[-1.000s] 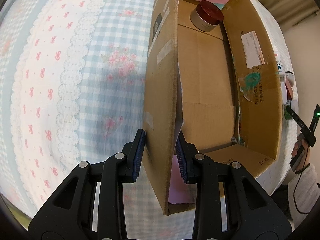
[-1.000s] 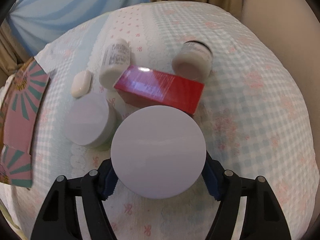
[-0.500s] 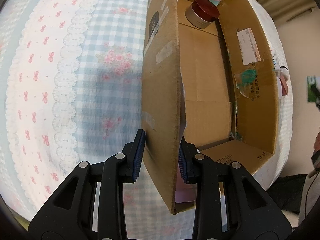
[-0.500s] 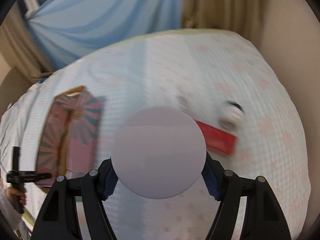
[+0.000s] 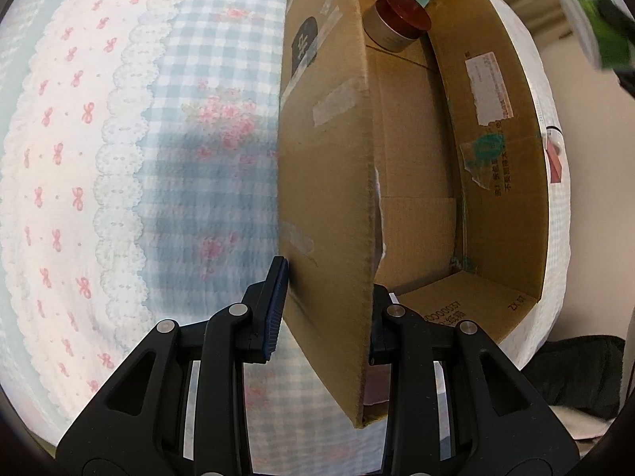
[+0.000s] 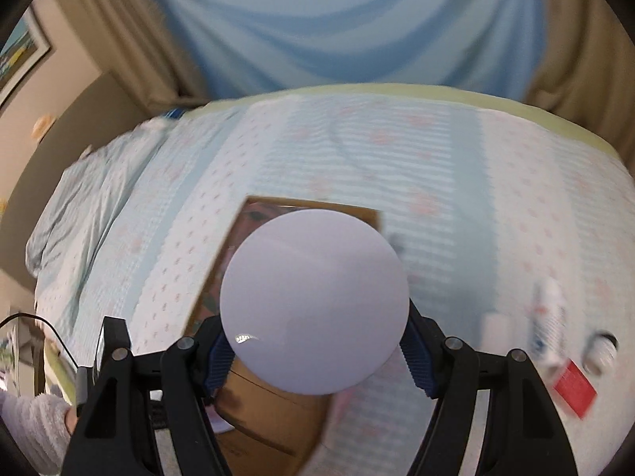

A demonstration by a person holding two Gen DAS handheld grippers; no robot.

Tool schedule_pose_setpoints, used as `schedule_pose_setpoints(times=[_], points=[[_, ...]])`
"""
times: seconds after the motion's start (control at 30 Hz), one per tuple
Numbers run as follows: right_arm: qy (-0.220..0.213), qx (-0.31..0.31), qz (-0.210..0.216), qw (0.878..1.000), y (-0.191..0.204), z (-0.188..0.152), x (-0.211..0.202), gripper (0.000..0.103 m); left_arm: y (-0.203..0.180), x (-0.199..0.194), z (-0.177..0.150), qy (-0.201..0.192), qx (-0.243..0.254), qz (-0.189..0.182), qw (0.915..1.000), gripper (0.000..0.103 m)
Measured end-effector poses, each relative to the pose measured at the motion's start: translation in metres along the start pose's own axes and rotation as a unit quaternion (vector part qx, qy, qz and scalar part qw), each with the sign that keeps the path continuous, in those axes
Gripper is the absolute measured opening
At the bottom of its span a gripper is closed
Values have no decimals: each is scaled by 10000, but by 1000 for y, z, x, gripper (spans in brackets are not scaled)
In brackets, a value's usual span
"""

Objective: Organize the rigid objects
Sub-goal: 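Carry the white-lidded jar into the box with the right gripper and release it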

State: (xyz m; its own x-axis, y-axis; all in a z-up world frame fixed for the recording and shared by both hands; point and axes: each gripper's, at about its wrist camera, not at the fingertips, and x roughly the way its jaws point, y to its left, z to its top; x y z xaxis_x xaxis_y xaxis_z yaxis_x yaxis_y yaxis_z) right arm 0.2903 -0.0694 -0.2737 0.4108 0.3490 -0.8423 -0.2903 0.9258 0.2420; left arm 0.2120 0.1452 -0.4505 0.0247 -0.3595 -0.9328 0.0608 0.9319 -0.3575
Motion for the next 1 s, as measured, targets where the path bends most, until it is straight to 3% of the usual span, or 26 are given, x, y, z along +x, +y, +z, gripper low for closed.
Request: schedule_pose_setpoints(times=[0.23,0.43,0.8,0.83,0.9,1.0], points=[[660,-892,148,9937,52,6,74,68,4,6,2,45,-31,-67,10000,27],[1222,-1171,4,9856,62,-13,121,68,8,12,5,63,-105,-101,9999,27],[1562,-1324,-113,9787,68,-26,147,69,13,17,8,73,-69,-115,9999,27],[1639,-1268,-76,9783,67,-25,148,70,14,17,8,73,-66,-105,9999,27],[1788,-1131,77,9773,67,-26,150,103,12,17,8,70,-62,-107,9999,27],[1830,-1127,281,9762,66,-28,146,103,13,17,9,77,-91,-135,9998,27]])
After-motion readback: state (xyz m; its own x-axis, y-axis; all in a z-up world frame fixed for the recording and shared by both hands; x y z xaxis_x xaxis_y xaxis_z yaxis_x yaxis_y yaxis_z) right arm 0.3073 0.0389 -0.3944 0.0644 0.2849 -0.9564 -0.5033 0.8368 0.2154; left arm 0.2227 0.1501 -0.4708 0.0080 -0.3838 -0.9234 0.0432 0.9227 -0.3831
